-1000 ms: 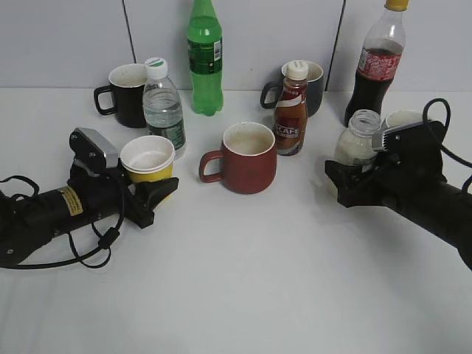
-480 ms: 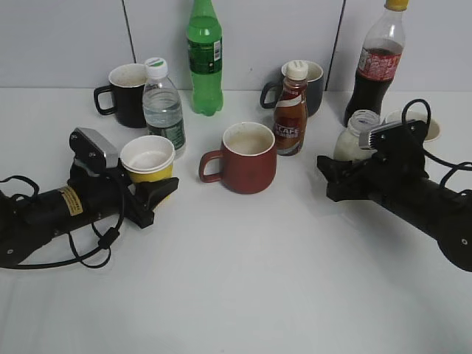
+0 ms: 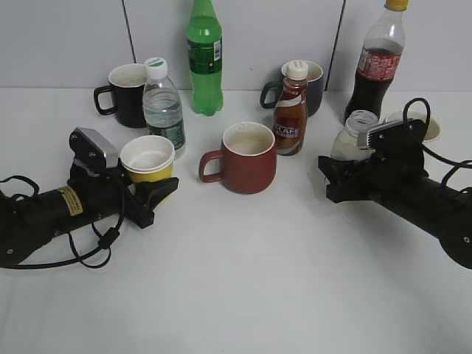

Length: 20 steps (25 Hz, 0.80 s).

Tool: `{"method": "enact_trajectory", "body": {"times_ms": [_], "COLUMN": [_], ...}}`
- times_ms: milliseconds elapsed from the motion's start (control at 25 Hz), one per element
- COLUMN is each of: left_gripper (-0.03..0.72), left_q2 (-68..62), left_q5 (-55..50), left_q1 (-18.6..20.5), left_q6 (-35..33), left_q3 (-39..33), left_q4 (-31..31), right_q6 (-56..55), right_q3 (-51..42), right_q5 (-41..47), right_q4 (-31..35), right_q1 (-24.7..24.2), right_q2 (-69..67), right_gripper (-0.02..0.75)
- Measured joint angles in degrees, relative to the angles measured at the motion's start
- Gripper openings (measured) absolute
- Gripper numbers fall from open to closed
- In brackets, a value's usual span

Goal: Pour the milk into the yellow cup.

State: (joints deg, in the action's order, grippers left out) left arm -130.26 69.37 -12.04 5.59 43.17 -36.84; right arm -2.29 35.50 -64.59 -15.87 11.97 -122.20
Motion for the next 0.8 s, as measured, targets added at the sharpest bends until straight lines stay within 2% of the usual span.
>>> {"method": "enact_trajectory", "body": {"times_ms": [160, 320, 560, 800], "left_gripper": [0.437, 0.437, 0.437, 0.437], "left_q2": [1.1, 5.2, 10.8, 16.1], "left_q5": [-0.2, -0.3, -0.8, -7.6], "left_q1": [0.0, -0.1, -0.5, -5.4], "left_q6": [0.0, 1.2, 8.4, 12.2], "left_q3": [0.0, 0.0, 0.0, 0.0], "left_q4": [-1.0, -1.6, -7.7, -11.3], "right_q6": [0.0, 0.0, 1.3, 5.9], "right_q3": [0.0, 0.3, 4.6, 11.2], "right_q5": [6.6, 12.0, 23.3, 33.4], "right_q4": [-4.3, -4.8, -5.5, -7.4], "right_q1": [0.0, 1.3, 8.3, 14.1], "right_q2": [5.7, 12.9, 19.0, 19.9], "right_gripper": [0.444, 0.444, 0.444, 0.444]}}
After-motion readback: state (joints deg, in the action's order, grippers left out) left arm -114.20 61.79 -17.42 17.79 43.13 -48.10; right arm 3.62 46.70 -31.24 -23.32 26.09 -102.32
